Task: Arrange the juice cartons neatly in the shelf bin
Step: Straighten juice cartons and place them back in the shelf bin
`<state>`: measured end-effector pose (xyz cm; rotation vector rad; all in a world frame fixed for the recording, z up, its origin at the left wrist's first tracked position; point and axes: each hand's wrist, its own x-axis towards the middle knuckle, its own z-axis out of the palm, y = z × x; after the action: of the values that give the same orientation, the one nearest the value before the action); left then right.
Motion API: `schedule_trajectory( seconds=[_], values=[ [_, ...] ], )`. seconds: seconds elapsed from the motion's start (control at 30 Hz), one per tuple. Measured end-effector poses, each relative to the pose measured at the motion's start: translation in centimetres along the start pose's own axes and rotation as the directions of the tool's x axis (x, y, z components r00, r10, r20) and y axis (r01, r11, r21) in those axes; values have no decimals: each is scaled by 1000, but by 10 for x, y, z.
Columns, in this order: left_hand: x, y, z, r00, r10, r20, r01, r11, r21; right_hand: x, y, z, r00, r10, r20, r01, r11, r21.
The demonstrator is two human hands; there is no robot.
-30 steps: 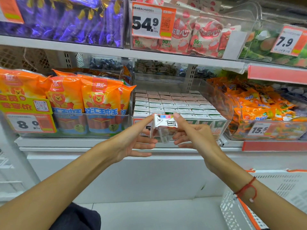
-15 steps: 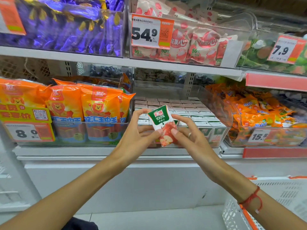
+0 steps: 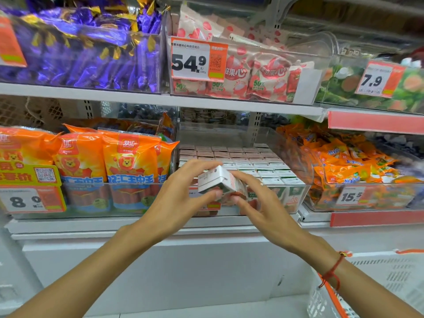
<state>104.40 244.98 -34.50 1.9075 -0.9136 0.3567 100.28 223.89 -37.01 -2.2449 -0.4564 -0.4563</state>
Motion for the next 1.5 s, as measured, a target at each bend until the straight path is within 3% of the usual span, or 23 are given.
schedule_trajectory(
  seconds=[0.1, 0.17, 0.3, 0.6, 0.7, 0.8, 0.87, 1.0, 1.07, 1.2, 1.37, 1.5],
  values=[
    [8, -3, 3, 997, 71, -36, -67, 992, 108, 5, 17, -7, 997, 46, -64, -58, 979, -196],
    [19, -6, 8, 990, 50, -134, -42, 997, 63, 5, 31, -15, 987, 87, -132, -133, 908, -397],
    [45, -5, 32, 975, -88, -203, 67, 992, -105, -2, 47, -20, 994, 79, -70, -105, 779, -618],
    [48, -18, 36, 970, -179, -163, 188, 981, 41, 0, 50, -18, 993, 92, -80, -122, 749, -651],
    [56, -17, 20, 979, -205, -15, 205, 968, 146, 0, 49, -18, 992, 102, -78, -128, 747, -652],
    [83, -4, 14, 962, -177, 209, 87, 921, 380, 0, 48, -18, 992, 107, -71, -128, 753, -646],
    [104, 5, 17, 914, -223, 338, 21, 860, 510, 0, 47, -19, 991, 116, -67, -131, 751, -647],
    [119, 0, 31, 802, -301, 516, -39, 836, 548, -2, 46, -20, 991, 123, -54, -128, 751, -648],
    [110, -10, 39, 806, -283, 520, -45, 846, 531, -2, 46, -21, 992, 119, -51, -123, 750, -650],
    [81, -32, 46, 893, -218, 395, 2, 876, 482, -2, 47, -20, 993, 104, -55, -115, 754, -647],
    [59, -46, 46, 917, -35, 397, -196, 828, 526, -2, 48, -19, 993, 103, -60, -117, 752, -649],
    [70, -47, 44, 924, -88, 373, -124, 852, 509, -2, 50, -18, 994, 95, -55, -108, 752, -650]
  ],
)
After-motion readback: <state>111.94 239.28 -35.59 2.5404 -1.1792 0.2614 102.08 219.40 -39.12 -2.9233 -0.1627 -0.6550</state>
